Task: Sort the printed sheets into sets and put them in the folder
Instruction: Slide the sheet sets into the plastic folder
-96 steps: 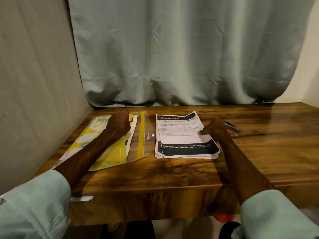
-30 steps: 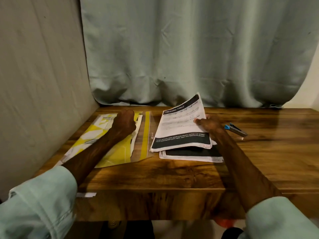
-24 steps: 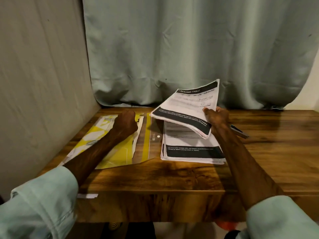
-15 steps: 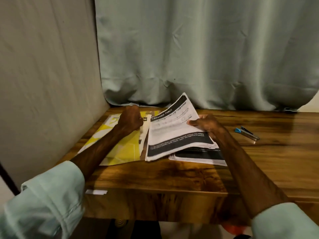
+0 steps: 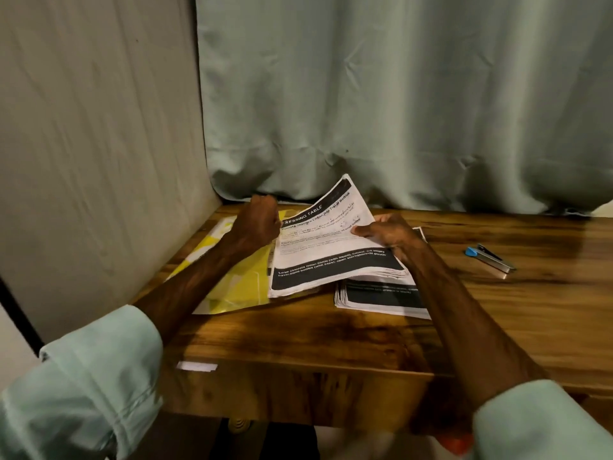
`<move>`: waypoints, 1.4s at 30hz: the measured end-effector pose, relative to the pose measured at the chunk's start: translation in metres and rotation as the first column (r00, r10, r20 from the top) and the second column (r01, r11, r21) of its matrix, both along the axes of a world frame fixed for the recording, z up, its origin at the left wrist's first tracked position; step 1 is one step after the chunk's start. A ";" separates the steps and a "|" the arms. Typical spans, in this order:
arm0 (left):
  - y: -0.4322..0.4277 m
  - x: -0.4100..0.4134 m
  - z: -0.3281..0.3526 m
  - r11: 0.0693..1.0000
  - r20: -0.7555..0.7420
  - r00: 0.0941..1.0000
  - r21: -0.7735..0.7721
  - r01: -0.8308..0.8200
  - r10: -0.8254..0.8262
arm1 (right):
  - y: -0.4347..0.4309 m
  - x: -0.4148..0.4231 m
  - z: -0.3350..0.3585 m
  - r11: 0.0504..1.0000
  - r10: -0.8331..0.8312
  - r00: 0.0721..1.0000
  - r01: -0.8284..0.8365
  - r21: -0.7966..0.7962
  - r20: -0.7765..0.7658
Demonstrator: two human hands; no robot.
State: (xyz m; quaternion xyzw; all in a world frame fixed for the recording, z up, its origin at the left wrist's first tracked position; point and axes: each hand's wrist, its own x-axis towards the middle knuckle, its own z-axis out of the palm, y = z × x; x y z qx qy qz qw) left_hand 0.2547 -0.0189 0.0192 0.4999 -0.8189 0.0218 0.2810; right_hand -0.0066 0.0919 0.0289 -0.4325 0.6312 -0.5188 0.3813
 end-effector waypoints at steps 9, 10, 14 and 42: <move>0.008 0.006 0.005 0.996 0.121 0.991 -0.066 0.060 -0.052 | -0.039 0.046 -0.028 0.988 -0.151 0.981 0.145 -0.052 -0.119; 0.008 0.006 0.004 0.995 0.118 0.992 -0.080 0.057 -0.048 | -0.041 0.055 -0.032 0.990 -0.140 0.981 0.133 -0.054 -0.134; 0.011 -0.001 0.001 0.990 0.077 0.996 -0.131 0.042 -0.032 | -0.036 0.096 -0.038 0.995 -0.097 0.975 0.089 -0.051 -0.200; 0.017 0.004 -0.004 0.995 0.059 0.995 -0.051 0.085 -0.082 | -0.056 0.139 -0.045 0.990 0.120 0.920 -0.082 0.116 -0.373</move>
